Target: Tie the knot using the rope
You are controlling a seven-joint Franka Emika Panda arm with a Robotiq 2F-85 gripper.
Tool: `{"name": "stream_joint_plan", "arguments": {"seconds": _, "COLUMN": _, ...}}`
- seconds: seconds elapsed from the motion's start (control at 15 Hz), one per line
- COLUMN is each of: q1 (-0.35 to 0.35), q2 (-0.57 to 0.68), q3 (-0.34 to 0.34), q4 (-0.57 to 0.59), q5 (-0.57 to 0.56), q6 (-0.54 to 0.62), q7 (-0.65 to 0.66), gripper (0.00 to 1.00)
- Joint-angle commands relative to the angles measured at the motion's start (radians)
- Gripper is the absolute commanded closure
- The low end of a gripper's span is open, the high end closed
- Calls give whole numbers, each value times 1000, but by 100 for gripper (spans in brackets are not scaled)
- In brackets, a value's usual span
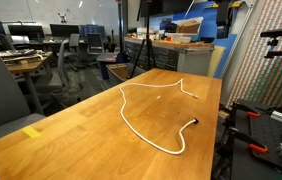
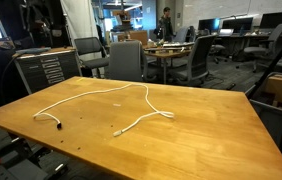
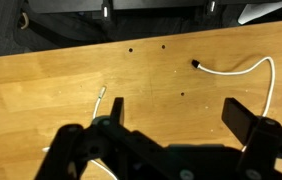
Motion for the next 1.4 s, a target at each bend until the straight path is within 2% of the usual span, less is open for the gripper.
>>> {"name": "stream_joint_plan", "arguments": {"seconds": 0.0, "q1": -2, "q2": 0, "q3": 2, "q4": 1, "q5": 1, "q6": -2, "q7": -1, "gripper": 0}}
{"name": "stream_joint_plan", "arguments": {"seconds": 1.0, "q1": -2, "q2": 0, "q3": 2, "q4": 1, "q5": 1, "q6": -2, "q7": -1, "gripper": 0}}
{"name": "stream_joint_plan", "arguments": {"seconds": 1.07, "q1": -12, "q2": -13, "q3": 19, "q4": -1, "q5": -37, "q6": 33, "q7": 11, "gripper": 0}}
{"name": "stream_joint_plan", "arguments": {"seconds": 1.2, "q1": 17, "q2": -38, "q3": 21, "q4": 32, "q5": -81, "q6": 36, "q7": -71, "gripper": 0}}
{"name": "stream_joint_plan", "arguments": {"seconds": 1.33, "q1": 41, "q2": -69, "q3": 16, "q4": 66, "q5": -48, "q6": 70, "q7": -92, "gripper": 0}}
